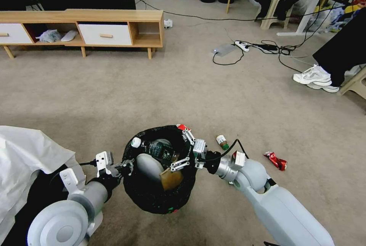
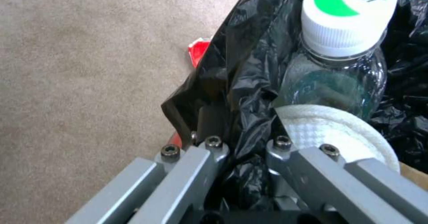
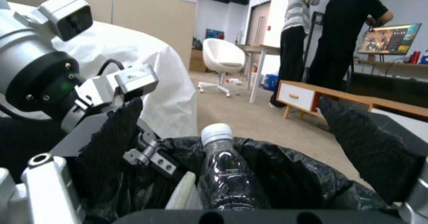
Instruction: Pick up the trash bin and place the garbage on the floor into it.
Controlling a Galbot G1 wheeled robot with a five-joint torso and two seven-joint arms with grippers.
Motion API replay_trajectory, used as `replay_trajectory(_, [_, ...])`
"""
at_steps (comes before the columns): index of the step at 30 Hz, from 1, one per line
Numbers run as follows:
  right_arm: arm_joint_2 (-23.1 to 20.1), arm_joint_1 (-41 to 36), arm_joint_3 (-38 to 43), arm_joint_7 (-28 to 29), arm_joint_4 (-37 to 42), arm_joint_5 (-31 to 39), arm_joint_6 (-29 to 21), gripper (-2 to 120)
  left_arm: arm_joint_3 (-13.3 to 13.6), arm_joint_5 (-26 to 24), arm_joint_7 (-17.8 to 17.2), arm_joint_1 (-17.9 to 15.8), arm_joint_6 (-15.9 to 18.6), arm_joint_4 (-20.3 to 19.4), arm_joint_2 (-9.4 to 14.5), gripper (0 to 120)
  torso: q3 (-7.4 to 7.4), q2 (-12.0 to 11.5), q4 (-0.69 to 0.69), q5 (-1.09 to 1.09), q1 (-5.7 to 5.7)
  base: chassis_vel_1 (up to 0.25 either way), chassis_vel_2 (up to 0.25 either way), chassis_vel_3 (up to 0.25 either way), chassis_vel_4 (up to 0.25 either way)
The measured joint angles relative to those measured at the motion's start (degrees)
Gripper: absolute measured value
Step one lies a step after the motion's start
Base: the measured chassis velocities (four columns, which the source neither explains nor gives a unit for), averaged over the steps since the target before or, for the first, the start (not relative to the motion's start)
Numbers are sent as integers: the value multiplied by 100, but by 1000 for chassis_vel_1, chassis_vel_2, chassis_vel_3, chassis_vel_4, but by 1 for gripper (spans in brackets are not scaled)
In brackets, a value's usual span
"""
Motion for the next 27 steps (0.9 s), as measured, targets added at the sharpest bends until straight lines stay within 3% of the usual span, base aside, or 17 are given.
replay_trajectory(9, [-109, -92, 260, 31, 179, 98, 11, 100, -197, -55, 1, -60, 0, 40, -9, 3, 0, 0, 0, 0, 0, 0, 0, 0, 0])
replay_trajectory(13, [-147, -206, 408, 502, 306, 170, -61, 100, -367, -135, -1, -85, -2, 62, -28, 3, 0, 0, 0, 0, 0, 0, 0, 0, 0])
replay_trajectory(15, [-98, -350, 693, 1322, 474, 344, -287, 100, -575, -217, -39, -126, -33, 80, -76, 3, 0, 0, 0, 0, 0, 0, 0, 0, 0])
replay_trajectory(16, [-98, -350, 693, 1322, 474, 344, -287, 100, -575, -217, -39, -126, -33, 80, -76, 3, 0, 0, 0, 0, 0, 0, 0, 0, 0])
replay_trajectory(18, [9, -522, 1074, 2274, 634, 367, -405, 100, -766, -250, -150, -170, -103, 82, -146, 3, 0, 0, 1, 1, 0, 0, 0, 0, 0])
replay_trajectory(19, [9, -522, 1074, 2274, 634, 367, -405, 100, -766, -250, -150, -170, -103, 82, -146, 3, 0, 0, 1, 1, 0, 0, 0, 0, 0])
replay_trajectory(22, [197, -879, 1643, 3298, 868, 106, -601, 100, -951, -228, -327, -218, -155, 45, -228, 3, 0, 0, -1, 0, 0, 0, 0, 0, 0])
replay_trajectory(27, [451, -1214, 2201, 3834, 969, -257, -543, 100, -1122, -138, -446, -229, -221, 6, -346, 3, 0, 0, 0, 0, 0, 0, 0, 0, 0])
